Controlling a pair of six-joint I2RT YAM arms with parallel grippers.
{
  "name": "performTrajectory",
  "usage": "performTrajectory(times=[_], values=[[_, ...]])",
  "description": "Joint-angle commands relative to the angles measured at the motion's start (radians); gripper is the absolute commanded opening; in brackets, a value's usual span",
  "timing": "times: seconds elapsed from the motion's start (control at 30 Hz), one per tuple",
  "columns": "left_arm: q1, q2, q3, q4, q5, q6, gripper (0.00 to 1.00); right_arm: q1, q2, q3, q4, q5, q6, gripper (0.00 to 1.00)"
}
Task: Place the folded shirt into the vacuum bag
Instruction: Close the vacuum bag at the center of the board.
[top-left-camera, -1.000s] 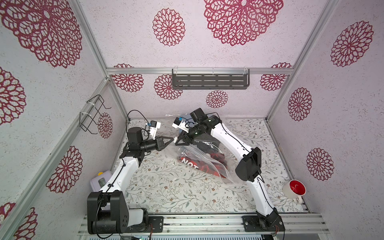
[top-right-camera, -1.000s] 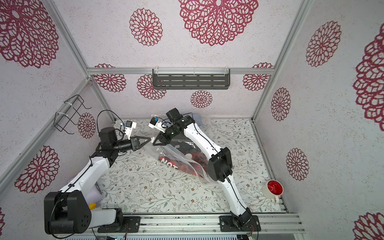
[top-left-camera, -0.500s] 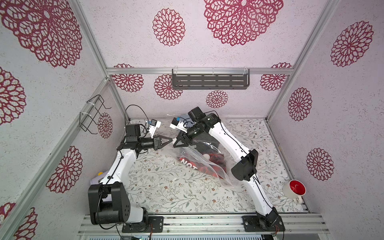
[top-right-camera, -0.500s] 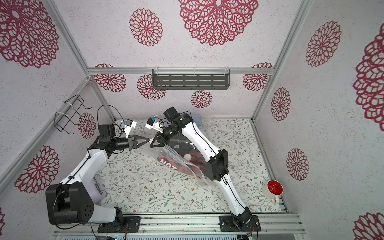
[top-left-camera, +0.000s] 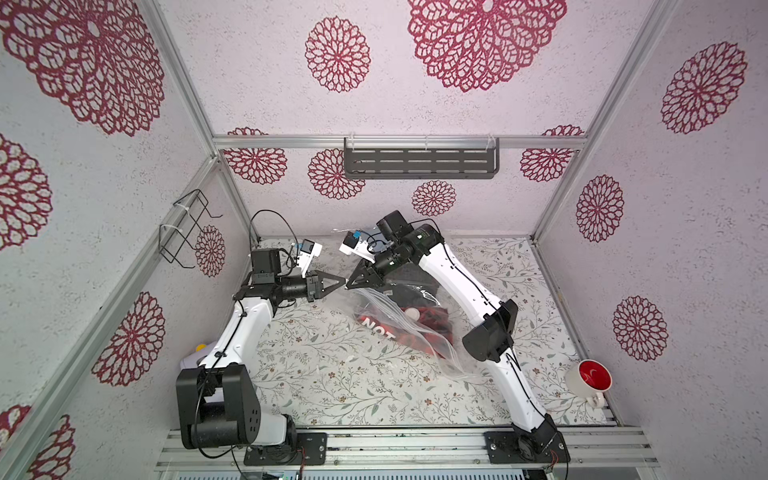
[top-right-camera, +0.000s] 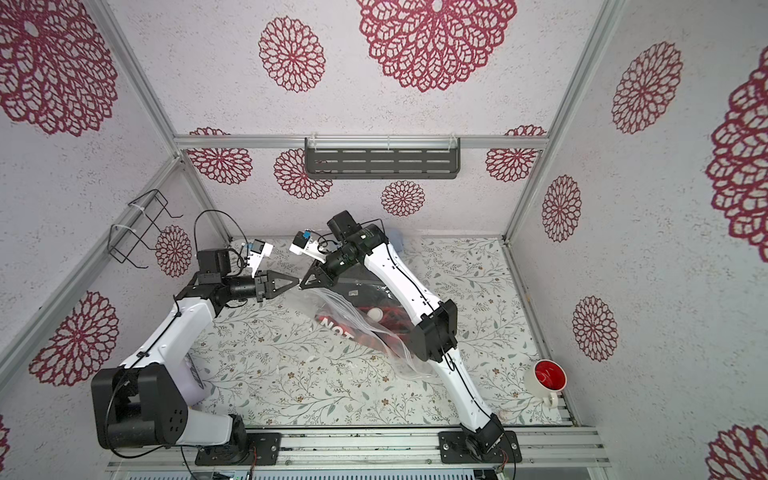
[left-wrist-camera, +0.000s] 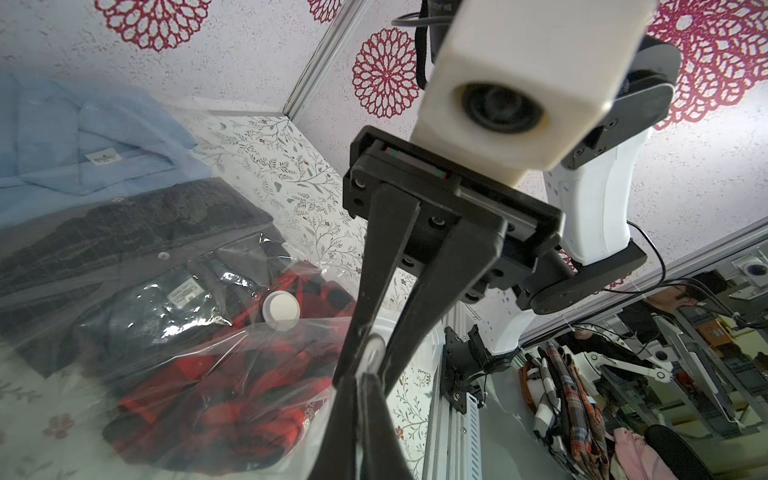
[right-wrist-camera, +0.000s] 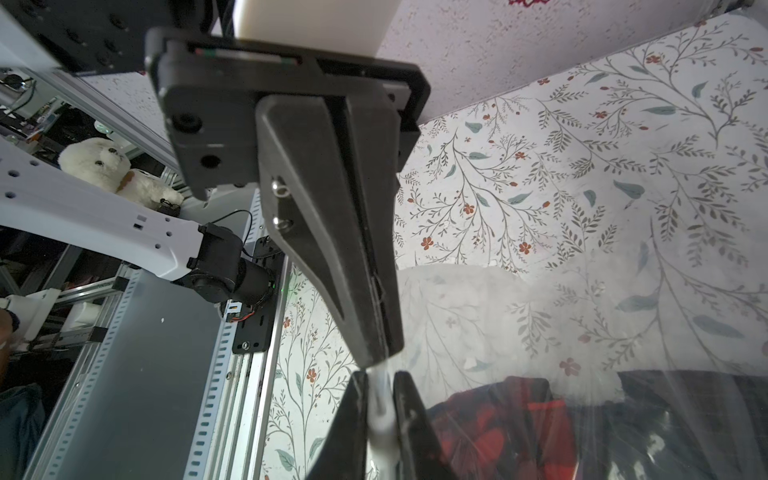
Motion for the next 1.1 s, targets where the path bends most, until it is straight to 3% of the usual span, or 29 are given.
performTrajectory(times=[0.0,0.13,0.4,0.57,1.07], values=[[0.012,0.007,0.004,0.049,0.006,-0.013,0.00,0.012,-0.004,0.025,-0.008,-0.026,0.003,0.01],[0.015,0.001,-0.015,0.122,-0.057,-0.084,0.00,0.024,-0.004,0.027,-0.001,0.002,0.012,0.00],[0.082,-0.024,-0.094,0.386,-0.386,-0.349,0.00,0.069,-0.024,-0.023,0.028,0.297,0.067,0.00],[0.111,-0.033,-0.108,0.422,-0.525,-0.391,0.00,0.067,-0.058,-0.072,0.034,0.417,0.118,0.00],[0.155,-0.037,-0.127,0.481,-0.675,-0.442,0.00,0.066,-0.208,-0.231,0.002,0.500,0.137,0.00]])
